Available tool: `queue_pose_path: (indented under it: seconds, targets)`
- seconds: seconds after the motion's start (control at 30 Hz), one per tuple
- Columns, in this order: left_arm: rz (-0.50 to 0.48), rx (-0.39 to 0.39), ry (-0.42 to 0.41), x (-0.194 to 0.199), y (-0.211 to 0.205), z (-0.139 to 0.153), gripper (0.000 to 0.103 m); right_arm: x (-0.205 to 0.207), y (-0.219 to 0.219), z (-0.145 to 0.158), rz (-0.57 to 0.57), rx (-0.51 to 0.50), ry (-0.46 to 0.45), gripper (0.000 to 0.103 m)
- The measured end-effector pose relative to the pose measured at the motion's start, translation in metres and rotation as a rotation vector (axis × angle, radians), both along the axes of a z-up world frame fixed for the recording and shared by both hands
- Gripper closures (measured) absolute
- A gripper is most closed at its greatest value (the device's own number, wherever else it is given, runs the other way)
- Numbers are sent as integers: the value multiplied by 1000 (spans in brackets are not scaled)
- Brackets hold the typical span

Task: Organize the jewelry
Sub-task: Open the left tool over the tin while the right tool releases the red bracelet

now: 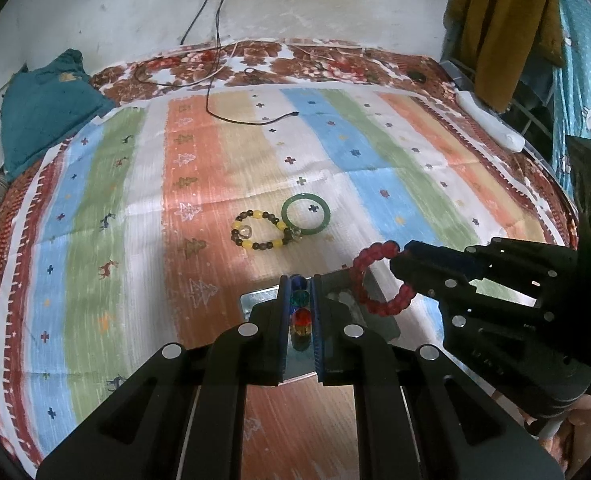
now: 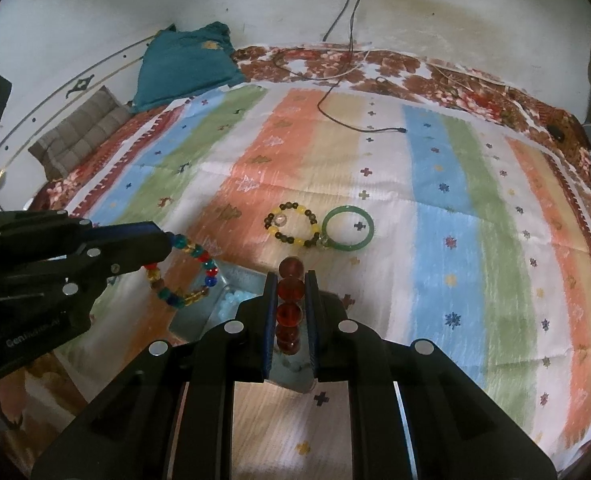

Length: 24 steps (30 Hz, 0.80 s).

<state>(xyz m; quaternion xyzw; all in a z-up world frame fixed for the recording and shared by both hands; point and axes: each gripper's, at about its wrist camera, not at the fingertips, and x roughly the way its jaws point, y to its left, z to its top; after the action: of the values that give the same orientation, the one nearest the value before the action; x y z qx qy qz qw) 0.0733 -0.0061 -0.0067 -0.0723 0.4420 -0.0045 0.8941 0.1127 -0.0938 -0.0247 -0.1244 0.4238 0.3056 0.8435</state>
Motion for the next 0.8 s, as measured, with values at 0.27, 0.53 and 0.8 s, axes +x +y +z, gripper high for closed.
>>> queue_pose_path:
  seconds: [0.27, 0.53, 0.8]
  targets:
    - [28, -15, 26, -2, 2, -2, 93, -1, 0, -3, 1, -10, 28, 88]
    - [85, -23, 44, 0, 16, -5, 87, 9, -9, -3, -74, -17, 33, 67]
    - [136, -21, 73, 9, 33, -11, 74, 21, -11, -9, -101, -42, 55, 64]
